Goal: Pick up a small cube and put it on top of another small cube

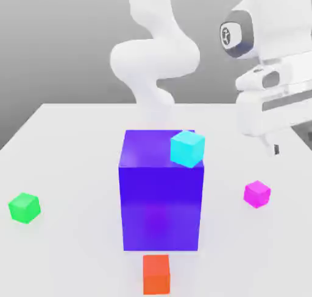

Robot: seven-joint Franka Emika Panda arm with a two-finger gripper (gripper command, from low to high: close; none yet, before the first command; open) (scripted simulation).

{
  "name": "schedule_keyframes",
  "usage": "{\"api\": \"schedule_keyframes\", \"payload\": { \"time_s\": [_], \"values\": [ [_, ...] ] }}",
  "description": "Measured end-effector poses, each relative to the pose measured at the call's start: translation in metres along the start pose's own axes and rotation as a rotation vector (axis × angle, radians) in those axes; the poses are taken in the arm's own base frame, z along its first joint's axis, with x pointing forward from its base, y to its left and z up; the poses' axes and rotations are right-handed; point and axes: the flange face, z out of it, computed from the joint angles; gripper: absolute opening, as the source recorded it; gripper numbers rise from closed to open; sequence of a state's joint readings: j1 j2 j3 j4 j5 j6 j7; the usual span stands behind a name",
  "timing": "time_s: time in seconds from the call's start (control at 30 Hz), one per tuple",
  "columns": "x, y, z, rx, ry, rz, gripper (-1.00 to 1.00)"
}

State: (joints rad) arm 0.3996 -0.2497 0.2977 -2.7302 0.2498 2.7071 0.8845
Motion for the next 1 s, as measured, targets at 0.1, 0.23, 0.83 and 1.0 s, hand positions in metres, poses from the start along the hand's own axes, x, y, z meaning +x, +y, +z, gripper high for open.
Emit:
{"api": "schedule_keyframes", "payload": {
  "time_s": [0.1,0.23,0.83,1.0],
  "values": [
    [-0.042,0.01,0.04,-0.063,-0.04,-0.049,0.0],
    [-0.095,0.035,0.084,-0.153,-0.077,-0.116,0.0],
    [-0.131,0.069,0.17,-0.208,-0.092,-0.162,-1.0],
    [-0.127,0.059,0.135,-0.207,-0.089,-0.164,-1.0]
  ]
}}
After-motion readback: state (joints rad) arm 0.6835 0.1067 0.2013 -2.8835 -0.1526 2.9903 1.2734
